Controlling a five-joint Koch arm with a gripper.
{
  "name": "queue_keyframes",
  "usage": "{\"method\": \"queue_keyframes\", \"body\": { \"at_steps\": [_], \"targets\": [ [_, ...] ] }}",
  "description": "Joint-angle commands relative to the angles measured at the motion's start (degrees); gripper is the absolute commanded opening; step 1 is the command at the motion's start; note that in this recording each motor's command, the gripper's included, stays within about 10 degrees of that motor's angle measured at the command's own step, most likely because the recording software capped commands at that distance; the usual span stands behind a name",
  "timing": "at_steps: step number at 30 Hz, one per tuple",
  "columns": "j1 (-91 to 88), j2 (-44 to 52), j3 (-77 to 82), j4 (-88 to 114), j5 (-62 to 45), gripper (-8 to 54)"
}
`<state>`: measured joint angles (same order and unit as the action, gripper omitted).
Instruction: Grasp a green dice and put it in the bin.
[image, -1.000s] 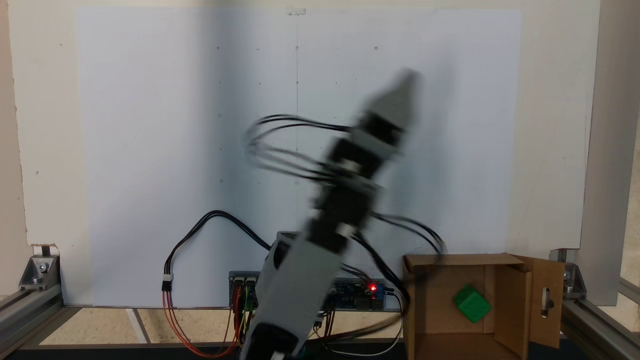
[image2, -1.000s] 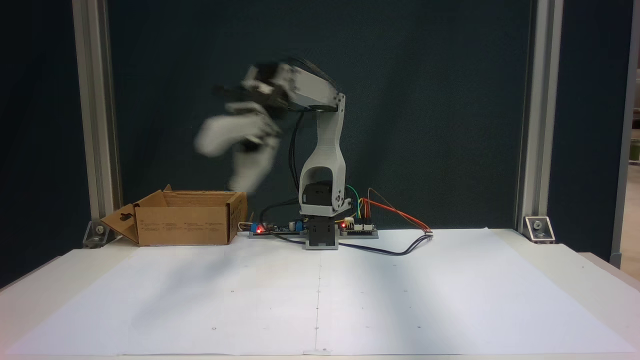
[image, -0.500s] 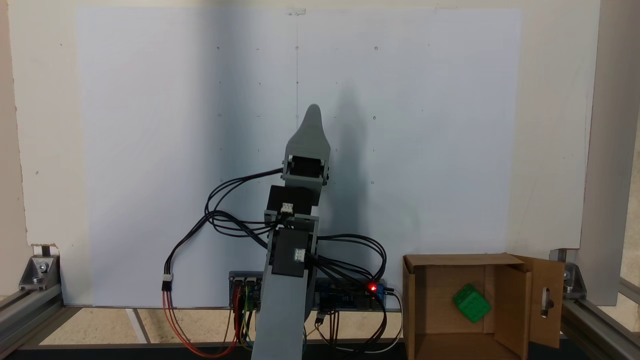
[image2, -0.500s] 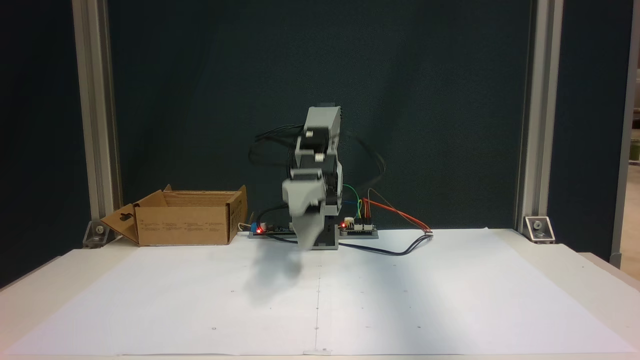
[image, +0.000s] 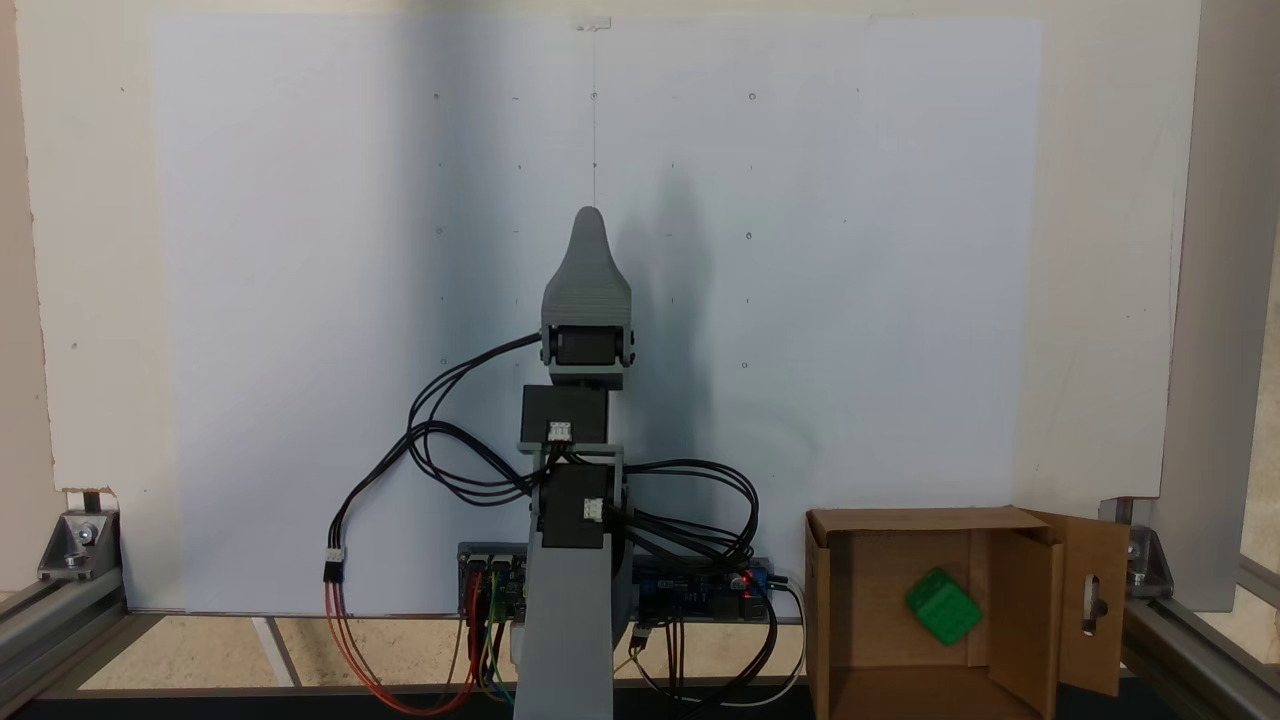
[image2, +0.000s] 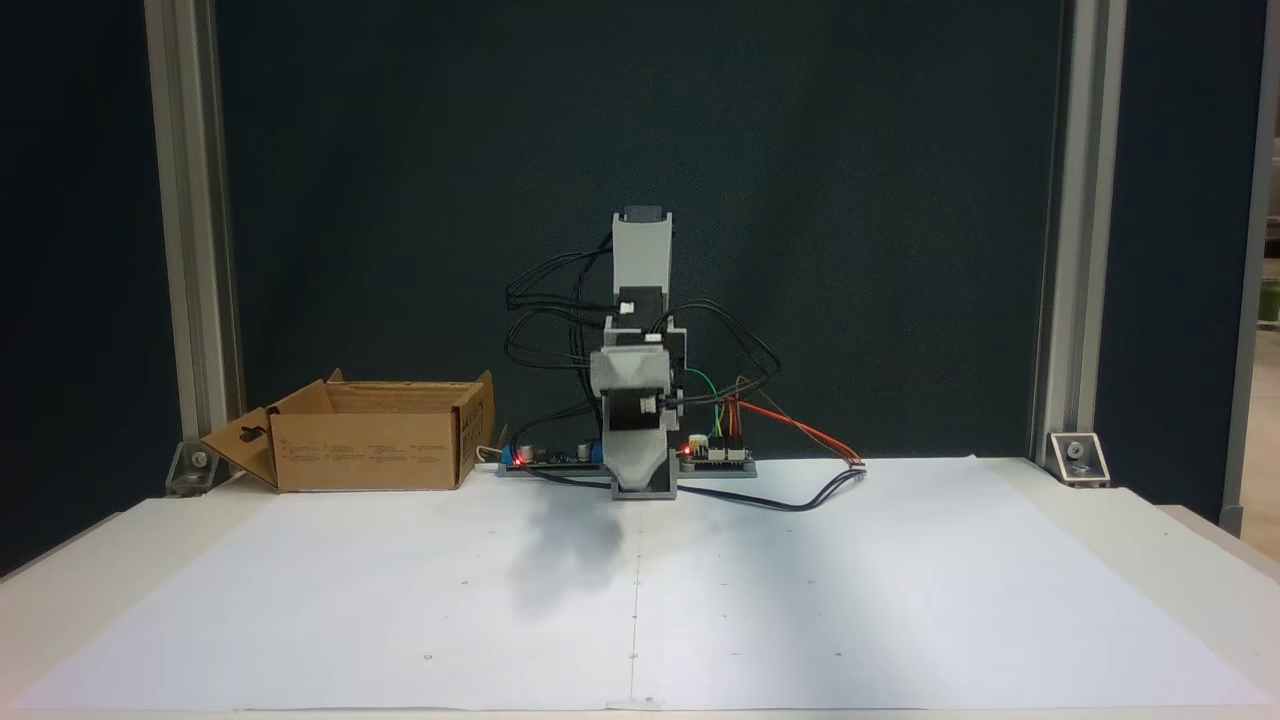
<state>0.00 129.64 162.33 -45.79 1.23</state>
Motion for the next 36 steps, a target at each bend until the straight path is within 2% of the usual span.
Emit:
{"method": "queue_keyframes", "body": {
  "at_steps": [1, 18, 36],
  "targets": [
    [0.26, 6.24, 0.35, -9.3, 1.93, 44.2],
    [0.35, 6.24, 16.79, -47.18, 1.67, 45.4],
    [0.35, 6.06, 16.79, -47.46, 1.58, 45.3]
  ]
}}
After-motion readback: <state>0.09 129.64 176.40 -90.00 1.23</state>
